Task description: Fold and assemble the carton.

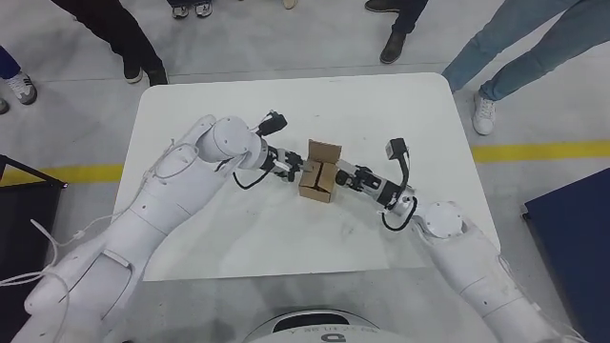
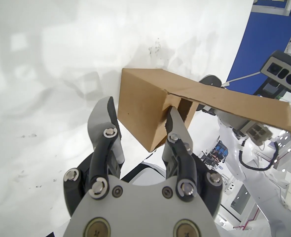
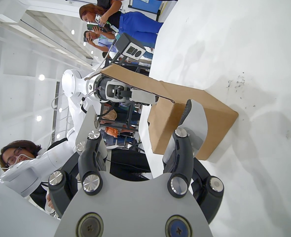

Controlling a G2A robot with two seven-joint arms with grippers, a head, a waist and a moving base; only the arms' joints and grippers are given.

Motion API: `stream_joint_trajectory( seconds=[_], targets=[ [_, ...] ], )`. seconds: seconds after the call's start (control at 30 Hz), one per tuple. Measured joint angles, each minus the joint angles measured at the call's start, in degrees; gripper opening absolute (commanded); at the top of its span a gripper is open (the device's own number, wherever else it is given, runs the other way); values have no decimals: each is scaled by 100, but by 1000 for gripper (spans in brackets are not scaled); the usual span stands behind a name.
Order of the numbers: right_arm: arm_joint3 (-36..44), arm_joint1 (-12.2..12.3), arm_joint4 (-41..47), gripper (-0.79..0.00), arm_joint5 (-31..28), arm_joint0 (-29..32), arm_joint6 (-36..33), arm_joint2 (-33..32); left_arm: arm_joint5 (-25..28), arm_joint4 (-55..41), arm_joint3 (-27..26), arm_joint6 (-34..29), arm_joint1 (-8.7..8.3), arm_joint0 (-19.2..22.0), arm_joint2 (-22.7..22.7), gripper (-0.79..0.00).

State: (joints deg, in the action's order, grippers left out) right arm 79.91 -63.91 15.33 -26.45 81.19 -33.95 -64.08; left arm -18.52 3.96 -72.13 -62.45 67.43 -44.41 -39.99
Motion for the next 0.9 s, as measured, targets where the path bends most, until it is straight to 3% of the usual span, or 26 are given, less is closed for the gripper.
stream_joint_trajectory(
  seconds=[0.1, 0.23, 0.43, 0.77, 0.8, 0.83, 0.87, 0.9],
  targets=[
    [-17, -10, -15, -175, 29, -13, -7, 17, 13, 48, 25, -29, 52, 93, 95, -520],
    [-39, -19, -36, -160, 68, -29, -24, 27, -110, 226, 13, -182, 100, 218, 237, -785],
    [-45, -27, -95, -148, 113, -56, -59, 24, -416, 611, -26, -591, 163, 436, 493, -785],
    [29, -39, -133, -163, -17, -43, -22, -20, -751, 843, -98, -762, 194, 538, 548, -785],
    [30, -40, -135, -172, -27, -42, -16, -26, -756, 858, -95, -767, 192, 539, 540, -566],
    [28, -41, -137, -179, -37, -42, -10, -32, -760, 870, -95, -767, 188, 536, 529, -102],
    [19, -42, -142, -175, -45, -44, -3, -41, -767, 870, -107, -754, 183, 526, 503, 0],
    [8, -43, -144, -163, -48, -47, 1, -49, -772, 861, -125, -731, 176, 512, 473, 0]
  ],
)
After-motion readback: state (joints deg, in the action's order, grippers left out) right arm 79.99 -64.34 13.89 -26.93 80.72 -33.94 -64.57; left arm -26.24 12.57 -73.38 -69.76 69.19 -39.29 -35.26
